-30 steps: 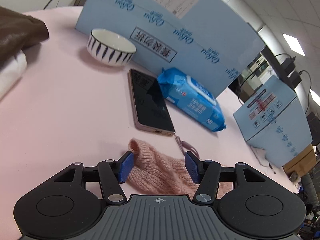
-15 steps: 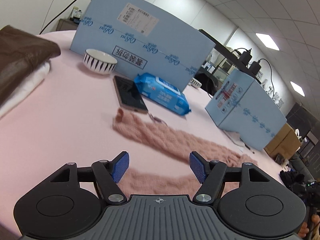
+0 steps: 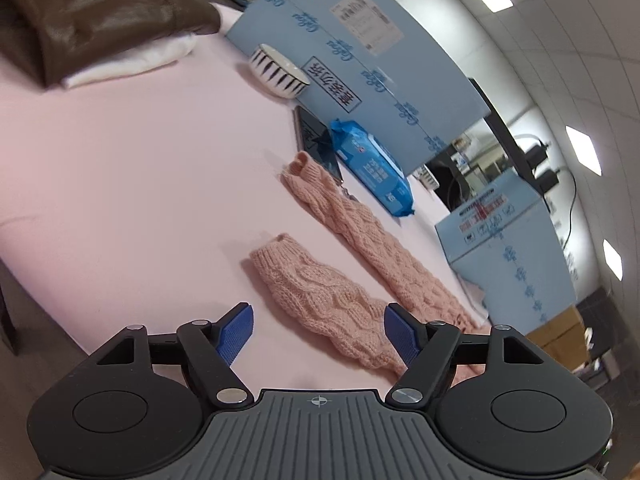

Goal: Fold clothes
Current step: 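Move the left gripper to the sleeve cuff and close on it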

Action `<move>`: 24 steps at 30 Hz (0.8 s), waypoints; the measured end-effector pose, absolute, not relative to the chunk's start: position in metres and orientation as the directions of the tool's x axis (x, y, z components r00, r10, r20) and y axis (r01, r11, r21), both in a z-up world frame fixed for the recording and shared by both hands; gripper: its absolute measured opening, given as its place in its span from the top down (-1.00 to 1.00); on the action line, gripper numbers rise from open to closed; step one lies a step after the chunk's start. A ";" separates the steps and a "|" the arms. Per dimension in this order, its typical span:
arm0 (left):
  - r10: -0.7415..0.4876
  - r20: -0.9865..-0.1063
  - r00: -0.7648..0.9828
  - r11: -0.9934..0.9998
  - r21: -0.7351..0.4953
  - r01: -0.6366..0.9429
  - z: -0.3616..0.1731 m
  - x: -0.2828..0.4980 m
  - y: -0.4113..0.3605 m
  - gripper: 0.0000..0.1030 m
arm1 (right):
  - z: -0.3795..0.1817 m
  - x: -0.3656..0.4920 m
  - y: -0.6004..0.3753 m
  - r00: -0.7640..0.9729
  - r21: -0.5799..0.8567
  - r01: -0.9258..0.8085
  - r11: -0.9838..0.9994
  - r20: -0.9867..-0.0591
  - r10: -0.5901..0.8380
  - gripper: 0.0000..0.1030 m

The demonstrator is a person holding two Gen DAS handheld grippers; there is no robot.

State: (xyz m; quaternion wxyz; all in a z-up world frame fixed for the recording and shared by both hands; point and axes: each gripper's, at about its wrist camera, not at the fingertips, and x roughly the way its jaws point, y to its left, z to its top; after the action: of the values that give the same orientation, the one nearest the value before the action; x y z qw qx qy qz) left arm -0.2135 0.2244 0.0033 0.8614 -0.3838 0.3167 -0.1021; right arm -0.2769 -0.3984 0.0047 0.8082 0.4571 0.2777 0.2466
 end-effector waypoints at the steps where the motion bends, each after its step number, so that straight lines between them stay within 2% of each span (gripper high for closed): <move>1: -0.415 -0.465 0.782 0.674 -0.734 -0.079 0.002 -0.211 0.224 -0.44 | 0.002 -0.276 -0.402 0.731 0.882 -0.138 0.450 -0.215 0.647 -0.47; 2: -0.410 -0.466 0.784 0.672 -0.736 -0.086 0.001 -0.208 0.223 -0.46 | 0.001 -0.275 -0.404 0.736 0.887 -0.136 0.442 -0.208 0.644 -0.46; 4: -0.406 -0.469 0.784 0.674 -0.733 -0.090 0.003 -0.203 0.219 -0.66 | -0.001 -0.274 -0.406 0.747 0.891 -0.133 0.434 -0.198 0.635 -0.46; 6: -0.402 -0.471 0.785 0.680 -0.728 -0.089 0.005 -0.198 0.214 -0.75 | -0.001 -0.273 -0.409 0.765 0.891 -0.131 0.434 -0.188 0.616 -0.48; 12: -0.433 -0.439 0.787 0.669 -0.742 -0.046 0.002 -0.185 0.202 -0.72 | -0.012 -0.269 -0.432 0.826 0.930 -0.081 0.359 -0.139 0.546 -0.46; 14: -0.448 -0.430 0.784 0.655 -0.755 -0.039 0.000 -0.181 0.200 -0.64 | -0.013 -0.270 -0.438 0.840 0.931 -0.072 0.359 -0.137 0.525 -0.46; 17: -0.464 -0.432 0.773 0.655 -0.755 -0.029 -0.003 -0.177 0.198 -0.37 | -0.011 -0.270 -0.442 0.853 0.925 -0.059 0.376 -0.149 0.500 -0.49; 19: -0.472 -0.439 0.765 0.659 -0.752 -0.025 -0.006 -0.176 0.197 0.03 | -0.012 -0.271 -0.446 0.859 0.928 -0.043 0.371 -0.156 0.489 -0.50; 21: -0.480 -0.445 0.756 0.662 -0.749 -0.020 -0.009 -0.174 0.195 0.21 | -0.013 -0.271 -0.449 0.858 0.929 -0.032 0.368 -0.163 0.486 -0.50; 24: -0.484 -0.445 0.754 0.661 -0.750 -0.018 -0.010 -0.172 0.194 0.26 | -0.012 -0.269 -0.446 0.853 0.922 -0.020 0.387 -0.187 0.488 -0.50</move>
State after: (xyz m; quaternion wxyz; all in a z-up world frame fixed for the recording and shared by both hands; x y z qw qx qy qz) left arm -0.1724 0.1942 -0.0101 0.8521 -0.3884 0.3233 -0.1365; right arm -0.2693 -0.4458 -0.0124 0.8030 0.5306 0.2207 0.1581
